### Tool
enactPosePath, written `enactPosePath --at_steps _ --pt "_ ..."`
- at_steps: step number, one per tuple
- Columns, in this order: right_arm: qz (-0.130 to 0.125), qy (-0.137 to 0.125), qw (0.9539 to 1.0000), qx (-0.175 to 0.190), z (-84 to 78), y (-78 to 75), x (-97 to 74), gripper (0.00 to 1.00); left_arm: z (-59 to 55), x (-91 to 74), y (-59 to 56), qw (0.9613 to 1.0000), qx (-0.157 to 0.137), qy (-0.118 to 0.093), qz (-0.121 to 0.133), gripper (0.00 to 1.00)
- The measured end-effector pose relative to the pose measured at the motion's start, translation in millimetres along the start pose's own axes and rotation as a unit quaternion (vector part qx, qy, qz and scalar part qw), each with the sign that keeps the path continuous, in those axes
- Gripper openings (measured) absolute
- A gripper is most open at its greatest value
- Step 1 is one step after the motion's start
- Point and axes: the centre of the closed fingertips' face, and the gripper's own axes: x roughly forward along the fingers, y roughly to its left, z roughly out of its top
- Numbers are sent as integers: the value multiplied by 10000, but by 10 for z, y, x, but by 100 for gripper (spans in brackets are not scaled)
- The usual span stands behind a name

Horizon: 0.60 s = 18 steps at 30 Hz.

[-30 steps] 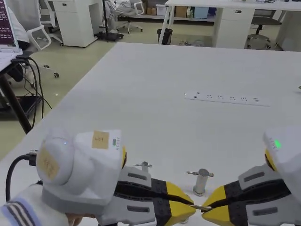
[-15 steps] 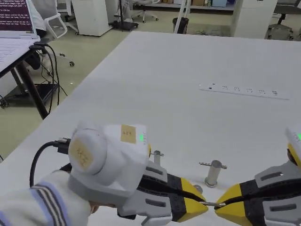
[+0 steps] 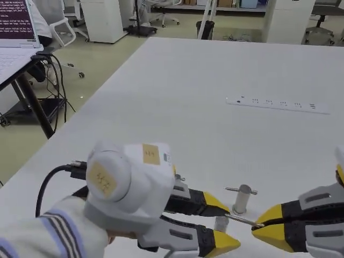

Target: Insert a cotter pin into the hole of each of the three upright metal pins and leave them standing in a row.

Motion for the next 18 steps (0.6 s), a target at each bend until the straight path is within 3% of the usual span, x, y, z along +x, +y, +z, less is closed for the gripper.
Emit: enactPosePath --at_steps 8,18 --pt "-251 152 9996 30 -142 -82 2 0 -72 -33 174 9993 -29 130 340 30" --pt "-526 304 9981 121 -297 -185 -2 0 -144 -44 333 9983 -14 272 521 33"
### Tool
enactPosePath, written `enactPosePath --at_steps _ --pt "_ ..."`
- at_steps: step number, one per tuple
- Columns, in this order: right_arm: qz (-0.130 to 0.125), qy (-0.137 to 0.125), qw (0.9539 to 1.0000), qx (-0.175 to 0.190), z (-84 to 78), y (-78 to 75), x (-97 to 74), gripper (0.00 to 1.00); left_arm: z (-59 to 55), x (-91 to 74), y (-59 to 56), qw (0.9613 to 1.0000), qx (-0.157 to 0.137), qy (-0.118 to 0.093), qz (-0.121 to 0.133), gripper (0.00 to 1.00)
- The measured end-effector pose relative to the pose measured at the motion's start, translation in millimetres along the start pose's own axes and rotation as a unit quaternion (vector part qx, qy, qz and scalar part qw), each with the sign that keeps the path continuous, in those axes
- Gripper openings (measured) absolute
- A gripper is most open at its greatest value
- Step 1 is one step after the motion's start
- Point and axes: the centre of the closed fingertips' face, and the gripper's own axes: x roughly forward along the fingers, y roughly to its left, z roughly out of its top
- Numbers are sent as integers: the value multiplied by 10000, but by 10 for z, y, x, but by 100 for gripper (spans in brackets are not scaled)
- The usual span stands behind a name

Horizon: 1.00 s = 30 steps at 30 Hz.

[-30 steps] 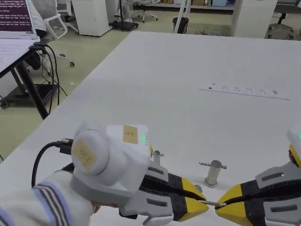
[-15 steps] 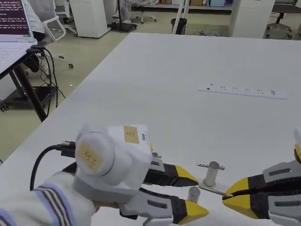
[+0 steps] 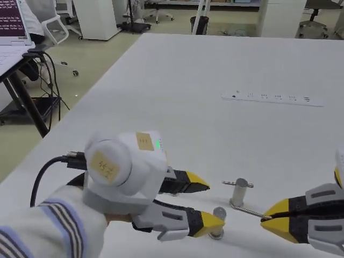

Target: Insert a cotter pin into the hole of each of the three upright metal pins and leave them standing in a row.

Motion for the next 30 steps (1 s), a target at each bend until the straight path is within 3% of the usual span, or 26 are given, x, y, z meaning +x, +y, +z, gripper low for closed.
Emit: enactPosePath --at_steps 7,13,18,25,30 --pt "-147 34 9999 39 -22 -53 21 0 -49 31 45 9999 51 60 86 35" --pt "-239 108 9996 88 -55 -70 49 0 -118 72 65 9994 228 232 117 36" --pt "-212 386 9990 -118 -135 -33 102 0 -127 105 29 9992 308 243 20 35" --pt "-197 413 9989 -106 -139 -38 168 0 -156 189 15 9983 442 376 -111 33" --pt "-189 574 9979 -241 -184 -46 220 0 -177 262 -22 9967 572 502 -297 30"
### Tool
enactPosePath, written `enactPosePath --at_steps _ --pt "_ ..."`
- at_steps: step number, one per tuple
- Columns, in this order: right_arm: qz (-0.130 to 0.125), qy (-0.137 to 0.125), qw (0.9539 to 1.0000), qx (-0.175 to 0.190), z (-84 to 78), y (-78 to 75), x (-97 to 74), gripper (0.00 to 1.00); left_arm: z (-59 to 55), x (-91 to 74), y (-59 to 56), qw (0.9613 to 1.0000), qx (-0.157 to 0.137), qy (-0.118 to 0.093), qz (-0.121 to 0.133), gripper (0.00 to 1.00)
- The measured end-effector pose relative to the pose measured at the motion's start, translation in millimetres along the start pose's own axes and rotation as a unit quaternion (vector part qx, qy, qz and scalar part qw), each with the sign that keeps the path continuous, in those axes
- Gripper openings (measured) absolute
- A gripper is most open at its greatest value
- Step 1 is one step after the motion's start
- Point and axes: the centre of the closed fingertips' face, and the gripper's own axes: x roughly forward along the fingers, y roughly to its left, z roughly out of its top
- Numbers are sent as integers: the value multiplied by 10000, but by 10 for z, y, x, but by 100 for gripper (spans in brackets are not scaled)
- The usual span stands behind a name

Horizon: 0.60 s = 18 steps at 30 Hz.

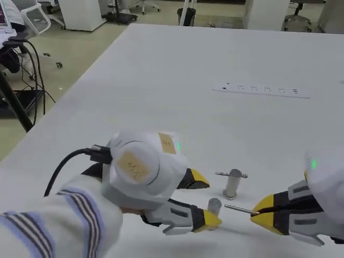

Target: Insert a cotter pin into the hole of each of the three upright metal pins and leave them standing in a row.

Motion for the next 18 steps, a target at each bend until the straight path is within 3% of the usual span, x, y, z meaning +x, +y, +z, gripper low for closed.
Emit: enactPosePath --at_steps 6,8,18 --pt "-24 -2 10000 -93 28 -11 26 0 -40 67 -31 9997 73 160 -156 16" --pt "-22 -35 9999 -102 50 -15 34 0 -52 73 8 9997 132 211 -54 10" --pt "-18 -8 9996 -265 117 -52 101 0 -52 37 10 9998 11 178 -91 9"
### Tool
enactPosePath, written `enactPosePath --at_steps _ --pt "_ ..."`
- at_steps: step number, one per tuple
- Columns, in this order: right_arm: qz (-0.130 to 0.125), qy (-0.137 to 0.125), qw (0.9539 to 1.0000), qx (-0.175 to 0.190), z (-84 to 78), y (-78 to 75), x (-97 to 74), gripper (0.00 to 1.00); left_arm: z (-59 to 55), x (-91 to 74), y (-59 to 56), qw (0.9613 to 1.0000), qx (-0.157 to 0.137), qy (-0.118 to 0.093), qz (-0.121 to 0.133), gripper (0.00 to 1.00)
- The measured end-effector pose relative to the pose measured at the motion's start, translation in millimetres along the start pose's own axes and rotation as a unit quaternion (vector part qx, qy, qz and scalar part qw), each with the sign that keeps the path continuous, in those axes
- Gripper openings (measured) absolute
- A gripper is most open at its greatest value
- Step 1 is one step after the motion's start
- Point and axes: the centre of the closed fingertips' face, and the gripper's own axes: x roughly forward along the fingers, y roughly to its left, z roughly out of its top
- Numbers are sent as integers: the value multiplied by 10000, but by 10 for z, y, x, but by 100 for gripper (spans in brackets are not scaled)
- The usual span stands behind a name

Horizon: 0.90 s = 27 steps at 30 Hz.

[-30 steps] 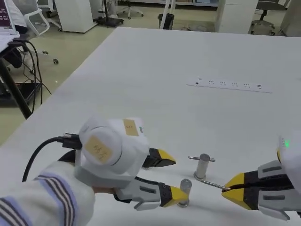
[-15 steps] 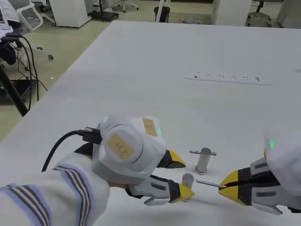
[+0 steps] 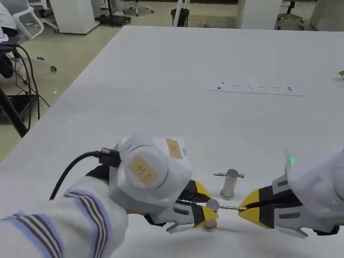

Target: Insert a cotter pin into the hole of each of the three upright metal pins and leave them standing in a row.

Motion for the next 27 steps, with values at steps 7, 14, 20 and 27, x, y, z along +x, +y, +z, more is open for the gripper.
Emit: enactPosePath --at_steps 7,14,20,27 --pt "119 -47 9998 -157 64 8 77 0 -3 7 -11 10000 -54 11 -3 9" --pt "406 -60 9975 -576 172 62 138 0 -2 8 -32 10000 -33 47 -16 9" --pt "660 14 9925 -1027 206 90 149 0 -10 3 -41 10000 -17 91 -29 9" --pt "886 152 9875 -1297 224 102 158 0 -14 2 -45 9998 74 157 -52 9"
